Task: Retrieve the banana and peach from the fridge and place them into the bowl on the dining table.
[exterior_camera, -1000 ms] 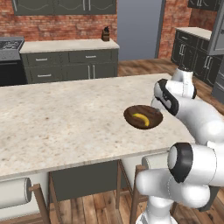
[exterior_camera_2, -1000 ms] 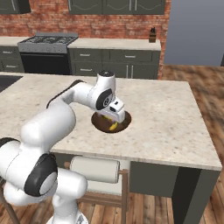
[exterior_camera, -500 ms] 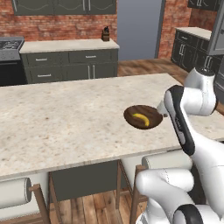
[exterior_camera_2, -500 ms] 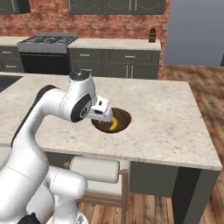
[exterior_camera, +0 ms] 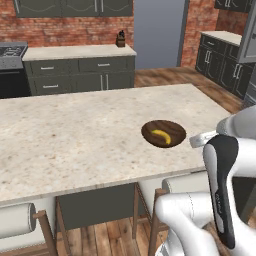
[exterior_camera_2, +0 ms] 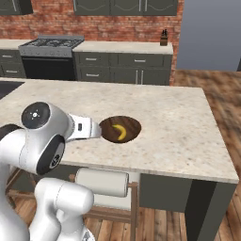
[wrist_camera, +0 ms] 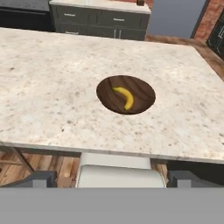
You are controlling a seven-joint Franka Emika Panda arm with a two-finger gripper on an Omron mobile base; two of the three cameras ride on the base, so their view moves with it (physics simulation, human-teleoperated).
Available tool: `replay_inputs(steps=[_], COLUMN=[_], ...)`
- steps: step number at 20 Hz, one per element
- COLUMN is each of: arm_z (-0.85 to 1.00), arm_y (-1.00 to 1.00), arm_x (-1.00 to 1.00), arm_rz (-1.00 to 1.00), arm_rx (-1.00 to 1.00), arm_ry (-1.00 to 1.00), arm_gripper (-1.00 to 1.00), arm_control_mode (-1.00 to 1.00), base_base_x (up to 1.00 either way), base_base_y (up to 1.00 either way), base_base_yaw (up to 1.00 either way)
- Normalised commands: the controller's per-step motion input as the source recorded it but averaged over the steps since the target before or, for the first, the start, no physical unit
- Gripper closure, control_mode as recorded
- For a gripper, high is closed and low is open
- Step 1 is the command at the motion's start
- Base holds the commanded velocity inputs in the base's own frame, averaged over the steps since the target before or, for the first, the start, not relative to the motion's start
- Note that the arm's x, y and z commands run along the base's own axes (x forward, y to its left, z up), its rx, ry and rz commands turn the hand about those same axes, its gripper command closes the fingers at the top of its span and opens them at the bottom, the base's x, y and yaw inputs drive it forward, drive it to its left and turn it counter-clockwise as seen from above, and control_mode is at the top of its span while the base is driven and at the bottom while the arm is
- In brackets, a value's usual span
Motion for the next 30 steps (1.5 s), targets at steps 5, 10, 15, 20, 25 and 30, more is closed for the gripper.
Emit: replay_inputs(steps=[5, 10, 15, 20, 25, 30], arm_z=[0.44, 0.3, 0.0, 0.0, 0.0, 0.0], arm_y=[0.01, 0.0, 0.0, 0.0, 0.0, 0.0], arm_x=[-0.7, -0.38, 0.0, 0.0, 0.0, 0.0], arm_rz=[0.02, 0.01, 0.0, 0.0, 0.0, 0.0], arm_rx=[-0.01, 0.0, 0.0, 0.0, 0.0, 0.0], arm_ry=[-0.11, -0.01, 0.0, 0.0, 0.0, 0.0], arm_gripper=[-1.0, -1.0, -1.0, -1.0, -1.0, -1.0], arm_control_mode=[-1.0, -1.0, 1.0, 1.0, 1.0, 1.0], base_base_x=[0.0, 0.0, -0.22, -0.28, -0.24, 0.02], base_base_y=[0.0, 0.0, -0.08, -0.98, -1.0, -1.0], base_base_yaw=[0.0, 0.0, 0.0, -0.1, -0.21, -0.21])
